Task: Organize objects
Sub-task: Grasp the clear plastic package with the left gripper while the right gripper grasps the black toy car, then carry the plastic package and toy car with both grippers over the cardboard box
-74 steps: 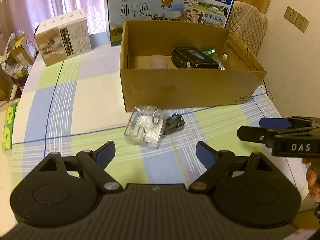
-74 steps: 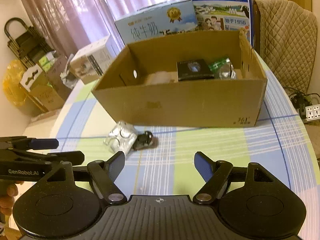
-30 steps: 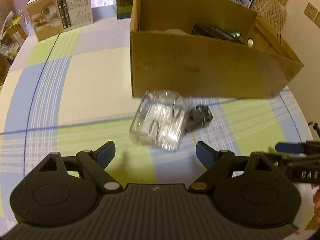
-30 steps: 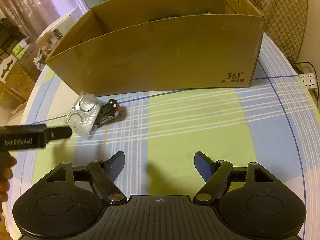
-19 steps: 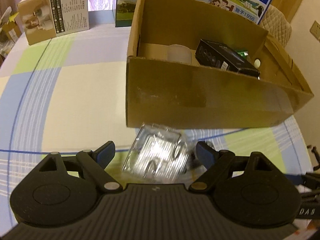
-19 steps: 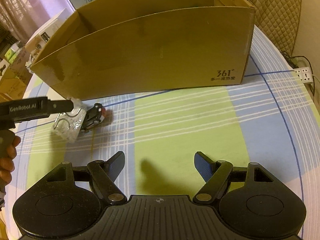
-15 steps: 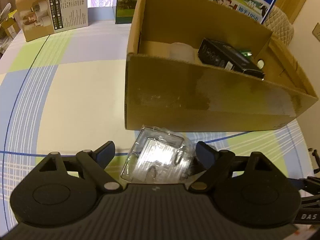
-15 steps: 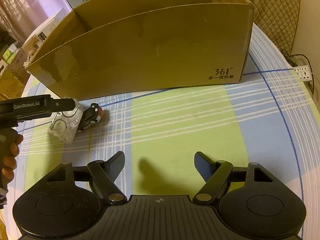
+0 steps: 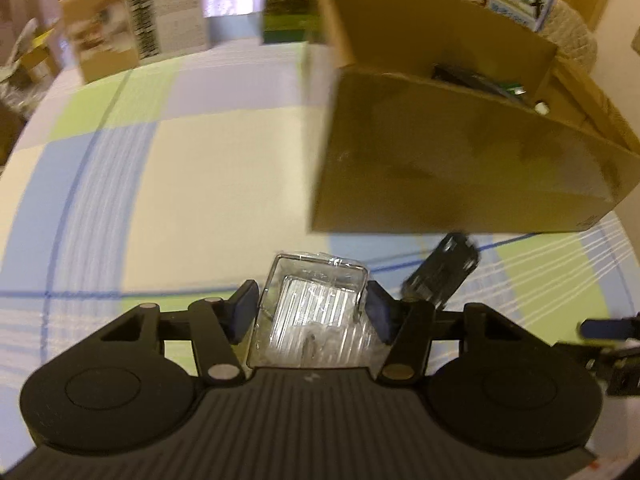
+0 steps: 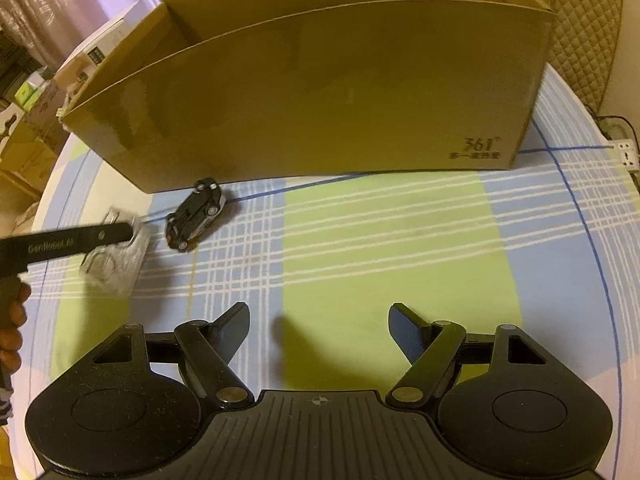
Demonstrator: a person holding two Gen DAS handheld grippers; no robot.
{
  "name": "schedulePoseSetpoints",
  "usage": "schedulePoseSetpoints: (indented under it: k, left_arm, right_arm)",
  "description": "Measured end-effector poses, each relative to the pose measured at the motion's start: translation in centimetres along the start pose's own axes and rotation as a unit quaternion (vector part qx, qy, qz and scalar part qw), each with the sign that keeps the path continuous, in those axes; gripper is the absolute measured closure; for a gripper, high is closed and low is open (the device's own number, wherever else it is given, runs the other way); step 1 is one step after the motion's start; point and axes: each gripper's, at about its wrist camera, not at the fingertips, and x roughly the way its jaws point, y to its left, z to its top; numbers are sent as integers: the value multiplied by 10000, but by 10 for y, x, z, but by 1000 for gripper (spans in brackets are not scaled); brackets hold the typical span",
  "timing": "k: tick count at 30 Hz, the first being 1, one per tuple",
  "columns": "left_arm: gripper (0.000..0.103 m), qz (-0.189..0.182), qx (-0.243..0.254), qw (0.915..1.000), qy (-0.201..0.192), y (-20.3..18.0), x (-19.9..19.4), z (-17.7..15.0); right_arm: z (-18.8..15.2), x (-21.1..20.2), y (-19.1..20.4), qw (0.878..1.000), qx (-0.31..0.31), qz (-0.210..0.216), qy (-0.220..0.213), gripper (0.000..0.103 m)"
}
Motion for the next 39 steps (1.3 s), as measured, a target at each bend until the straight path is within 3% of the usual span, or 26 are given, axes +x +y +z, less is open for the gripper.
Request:
schedulePoseSetpoints:
  k: [4,11,13,15,22,27,33,39]
  left_arm:
    - [49,259,-145,9996,25,20,-10,-11]
    - [49,559,-517,9971,78,52,-21,-19]
    - [49,624,-596,9962,84,60,-23,-19]
    - [49,670,-665,9955,84,66,-24,-19]
    - [48,719,-786,9943,71,76,-28,-23]
    - [47,720,-802,9941,79,75,-27,-23]
    - [47,743,-734,9945,90,74,-26,-24]
    - [48,715,-701,9949,153,69,-28,-27]
  right_arm:
    - [8,4,12,9998,-122,163,-62,29]
    - [31,26,46,9959,-242,842,-229,30]
    - [37,36,54,9948,-144,991,-198,33]
    - [41,47,61,9943,-31,1053,-143,45]
    - [52,66,75,9942,553,862,-338,57]
    - [61,73,84,9962,585,493,-419,74]
    - [57,76,97,9986,-285,382,-228,77]
    - [36,65,97,9907,-1324,288,-77,78]
